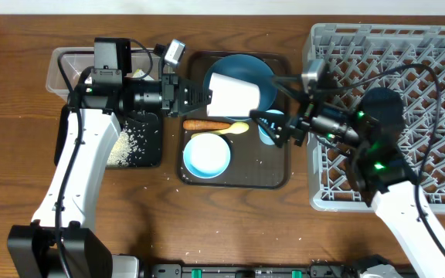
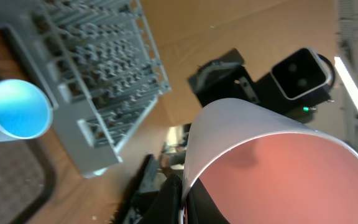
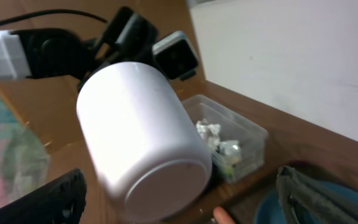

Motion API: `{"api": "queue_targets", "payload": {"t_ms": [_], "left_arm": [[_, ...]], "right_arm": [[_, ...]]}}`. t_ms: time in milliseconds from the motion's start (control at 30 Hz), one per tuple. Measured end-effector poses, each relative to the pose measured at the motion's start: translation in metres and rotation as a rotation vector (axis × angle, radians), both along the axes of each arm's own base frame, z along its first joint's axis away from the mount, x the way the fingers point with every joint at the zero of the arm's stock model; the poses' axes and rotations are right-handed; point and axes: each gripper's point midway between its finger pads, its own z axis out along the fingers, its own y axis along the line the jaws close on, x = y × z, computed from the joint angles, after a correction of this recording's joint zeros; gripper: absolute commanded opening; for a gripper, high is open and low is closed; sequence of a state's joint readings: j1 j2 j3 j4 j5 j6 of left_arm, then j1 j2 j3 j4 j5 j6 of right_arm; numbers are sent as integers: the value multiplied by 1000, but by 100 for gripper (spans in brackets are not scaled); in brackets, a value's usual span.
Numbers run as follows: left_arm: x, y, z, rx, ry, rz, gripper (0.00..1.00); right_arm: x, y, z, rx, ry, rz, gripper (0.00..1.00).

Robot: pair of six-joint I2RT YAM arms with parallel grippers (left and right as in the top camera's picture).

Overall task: Sort waste into correct bins and load items into the dishwasher rack
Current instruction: 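Hand the pink cup from the left gripper to the right gripper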

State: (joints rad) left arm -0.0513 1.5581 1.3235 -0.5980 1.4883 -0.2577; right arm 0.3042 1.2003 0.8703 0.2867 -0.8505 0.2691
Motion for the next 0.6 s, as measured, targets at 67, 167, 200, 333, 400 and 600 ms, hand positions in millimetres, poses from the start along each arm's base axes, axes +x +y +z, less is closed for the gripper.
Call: {"api": "queue_targets", "payload": {"t_ms": [67,167,200,333,400,600], "left_arm": [[-3,0,3,-20,13,-15,6],[-6,0,4,-29,32,-22,6],[-6,-1,4,-32,37,-24,6],[-8,-1,5,-41,45,-33,6],[-10,-2,5,-42,53,-36,6],[-12,-6,5,-40,61,-48,6]], "right_arm": [[-1,8,1,15,-9,35,97],[-1,15,6,39,-42,70,97],[-3,18,7,47,-54,86,97],[-9,29,11,70,-74,139,93],[-10,33,9,74,-69,155,92],[-11,46,-5,69,-35,204,75]]}}
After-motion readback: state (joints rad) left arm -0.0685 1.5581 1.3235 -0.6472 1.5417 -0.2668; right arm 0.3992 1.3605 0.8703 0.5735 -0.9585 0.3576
